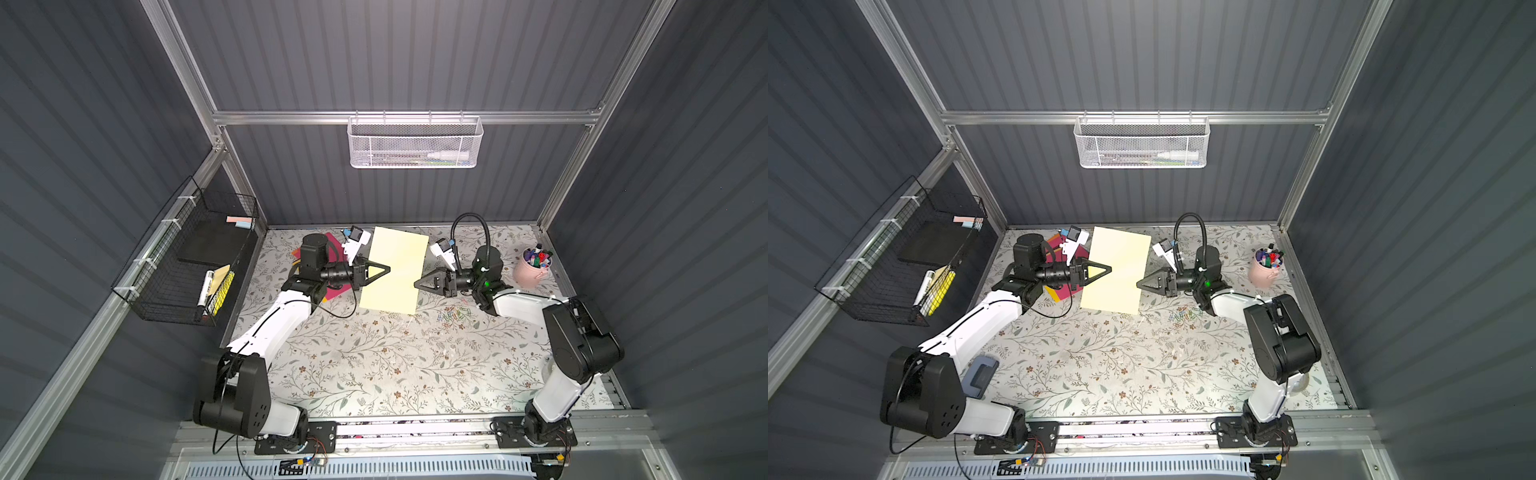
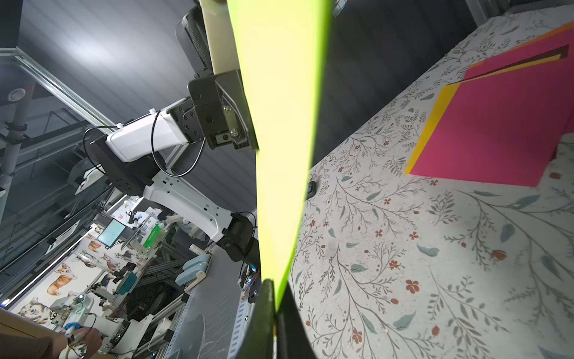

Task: Unclip the paperclips from the documents
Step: Remove the paper clip from the document, then place the paper clip at the center of the board.

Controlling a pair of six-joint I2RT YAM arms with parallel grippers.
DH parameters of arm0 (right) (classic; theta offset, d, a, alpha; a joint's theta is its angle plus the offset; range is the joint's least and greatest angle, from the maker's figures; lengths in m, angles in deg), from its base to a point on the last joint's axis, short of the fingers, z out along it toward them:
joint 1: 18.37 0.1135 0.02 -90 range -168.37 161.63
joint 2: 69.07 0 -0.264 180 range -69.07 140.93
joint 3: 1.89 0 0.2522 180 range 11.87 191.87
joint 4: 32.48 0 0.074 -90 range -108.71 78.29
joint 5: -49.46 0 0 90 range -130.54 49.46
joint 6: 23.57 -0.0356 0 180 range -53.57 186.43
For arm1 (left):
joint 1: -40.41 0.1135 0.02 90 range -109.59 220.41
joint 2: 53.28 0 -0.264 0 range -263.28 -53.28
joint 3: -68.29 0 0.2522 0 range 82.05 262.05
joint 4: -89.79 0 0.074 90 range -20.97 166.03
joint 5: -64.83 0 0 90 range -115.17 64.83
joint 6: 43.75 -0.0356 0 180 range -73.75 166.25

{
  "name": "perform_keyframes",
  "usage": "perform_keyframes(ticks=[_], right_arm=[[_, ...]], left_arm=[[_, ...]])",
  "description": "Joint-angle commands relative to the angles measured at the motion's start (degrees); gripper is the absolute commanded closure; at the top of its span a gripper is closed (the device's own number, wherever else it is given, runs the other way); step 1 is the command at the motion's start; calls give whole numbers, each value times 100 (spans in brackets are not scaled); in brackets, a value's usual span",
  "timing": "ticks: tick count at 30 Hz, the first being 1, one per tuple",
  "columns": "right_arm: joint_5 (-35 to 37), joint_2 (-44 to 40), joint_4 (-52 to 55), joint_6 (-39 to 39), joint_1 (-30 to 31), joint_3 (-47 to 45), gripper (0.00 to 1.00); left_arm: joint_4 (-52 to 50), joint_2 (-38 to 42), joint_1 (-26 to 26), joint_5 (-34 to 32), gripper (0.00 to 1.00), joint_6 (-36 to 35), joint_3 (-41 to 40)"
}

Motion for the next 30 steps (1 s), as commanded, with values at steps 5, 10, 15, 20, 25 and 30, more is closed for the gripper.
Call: perform_keyframes(ticks=[5,10,15,20,25,30], right_arm=[[-3,-33,282,55,-299,-4,93],[-45,34,233,-29,-352,25,90],[-66,67,238,-54,-371,49,92],[239,67,1072,374,-463,16,95],[1777,-46,3638,1588,-672,-227,97],[2807,-150,5526,2366,-680,-223,93]], left_arm=[[-36,42,197,58,100,-190,230],[-18,27,237,79,100,-190,257],[-45,-4,249,101,100,-203,289],[-153,-68,280,-218,100,-201,319],[40,-251,683,-1889,100,298,47],[646,-814,1187,-2138,100,833,-134]])
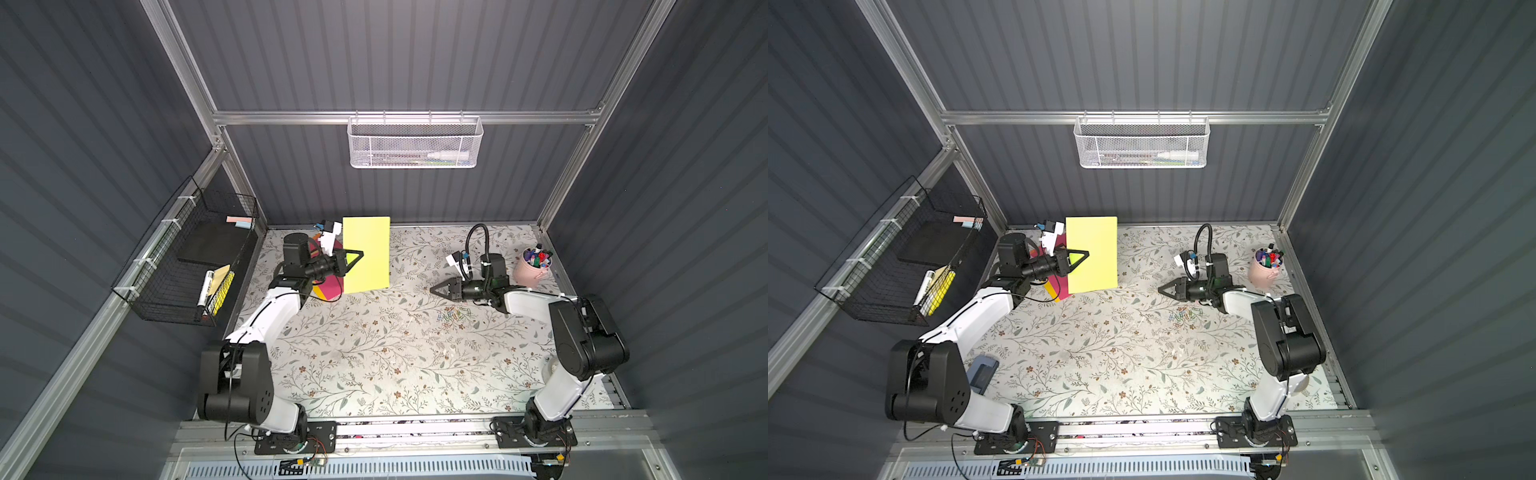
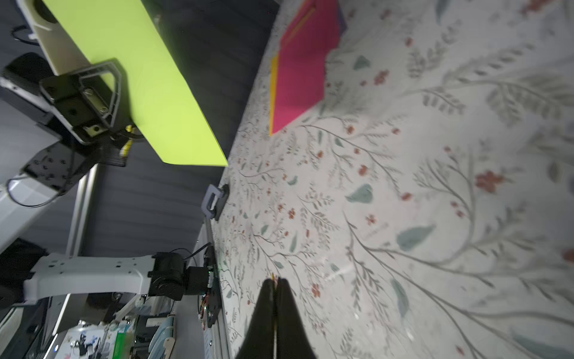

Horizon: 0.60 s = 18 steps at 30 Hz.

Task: Unclip the paperclips from the documents
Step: Place the paper clip at the center of the board.

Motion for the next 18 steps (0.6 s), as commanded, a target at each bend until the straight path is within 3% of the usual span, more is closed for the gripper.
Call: perform_keyframes(ticks=[1,8,13,18], right_arm=[[1013,-153,1874,746,26,-28,94],[2035,30,3431,1203,66,466,87],[2700,-108,4022,1386,214,684,64],[3171,-74,4353,1496,357,827,52]], left_arm=[[398,-477,230,-512,100,405,-17],[609,-1692,608,-908,100,656,496],[436,-1945,640,-1491,100,659,681],[106,-1998,674,-2038,83,657,822]])
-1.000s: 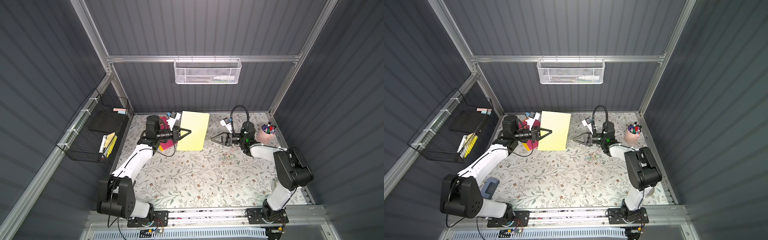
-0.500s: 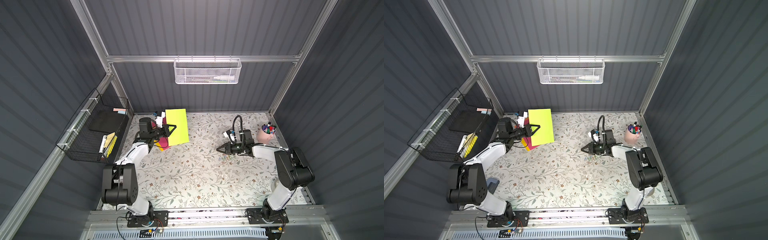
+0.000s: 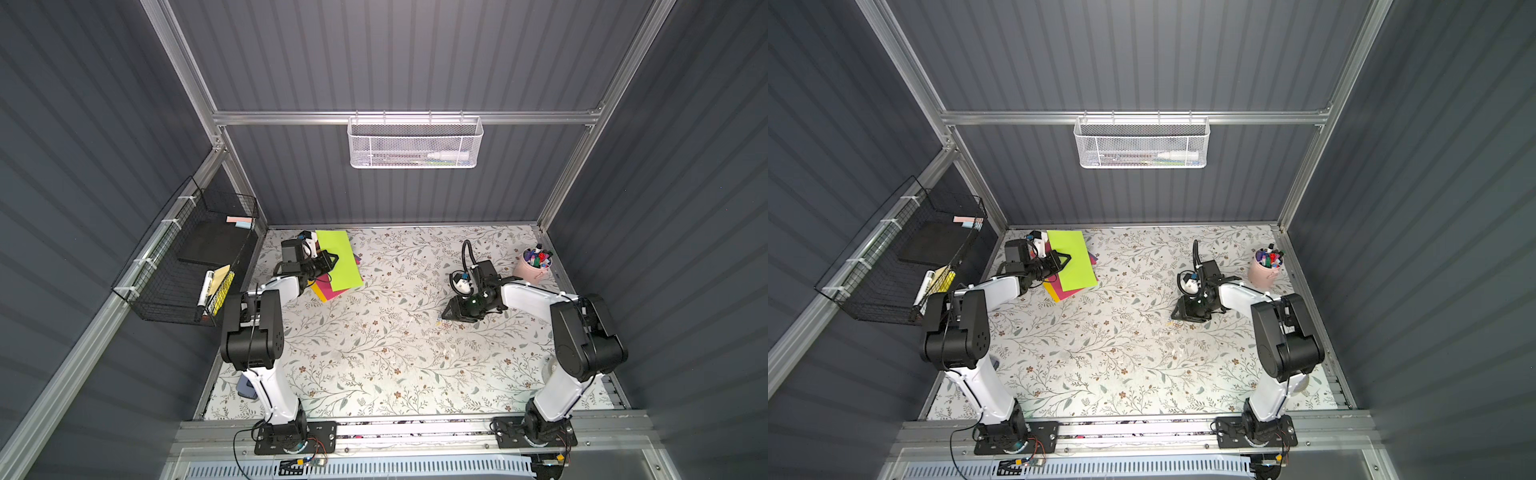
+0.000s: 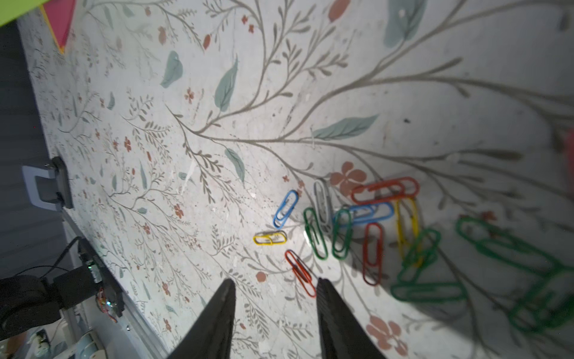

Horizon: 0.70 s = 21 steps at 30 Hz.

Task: Unclip the paperclips from the documents
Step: Place the paper clip at the center of the board, then place the document at the document.

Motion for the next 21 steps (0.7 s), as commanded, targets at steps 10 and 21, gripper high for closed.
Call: perform_keyframes(ticks=[10,21], right_arm=[[940,-451,458,303,111,257,43],[1814,-1198,-1069,960,59,-94,1]], left_arm=[[-1334,245,56,-3038,1,189,417],[1526,2347,-174,-3431,0,-1226,-1519]])
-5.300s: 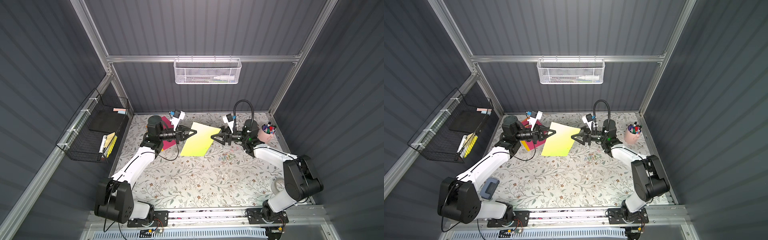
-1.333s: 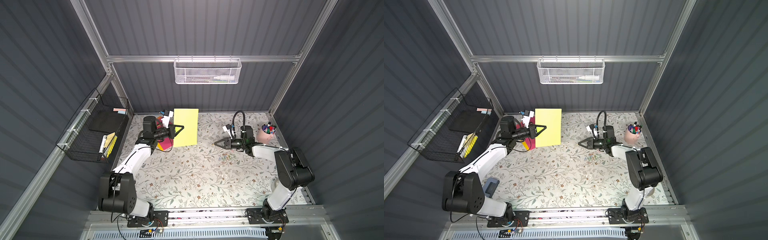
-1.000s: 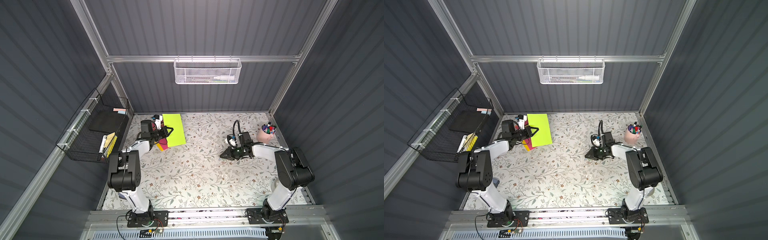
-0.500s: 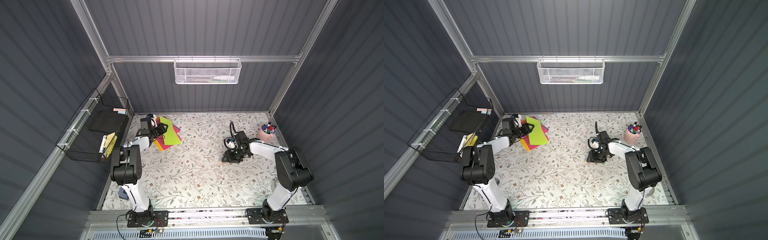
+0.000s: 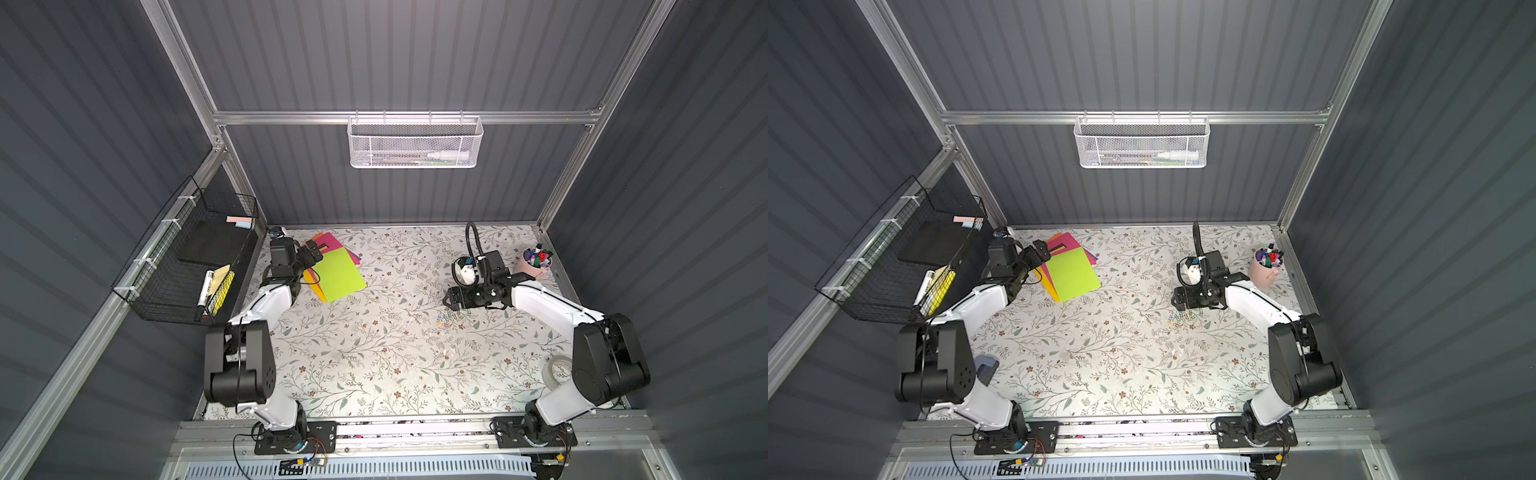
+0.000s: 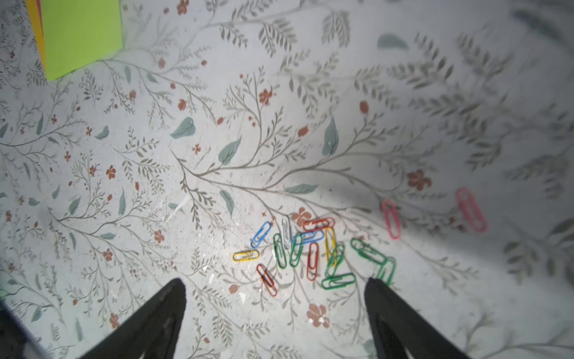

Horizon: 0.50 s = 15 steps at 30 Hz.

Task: Unclip the paperclips from the documents
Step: Place the document at the document, then reset both arms

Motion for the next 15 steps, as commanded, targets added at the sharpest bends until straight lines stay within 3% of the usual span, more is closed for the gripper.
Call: perform_keyframes(ticks=[1,5,15], right_arm=[[612,-209,-804,335,-41,-240,1],[1298,-327,-1614,565,-161,-605,1],[1994,-330,-2250,798,-608,-1095,1]], left_arm=[[1807,706,-158,-153,0,-982,-865],[3186,1272,-164,-81,1,-1476,-1824],[4865,722,-164,83,0,-1816,-2568]])
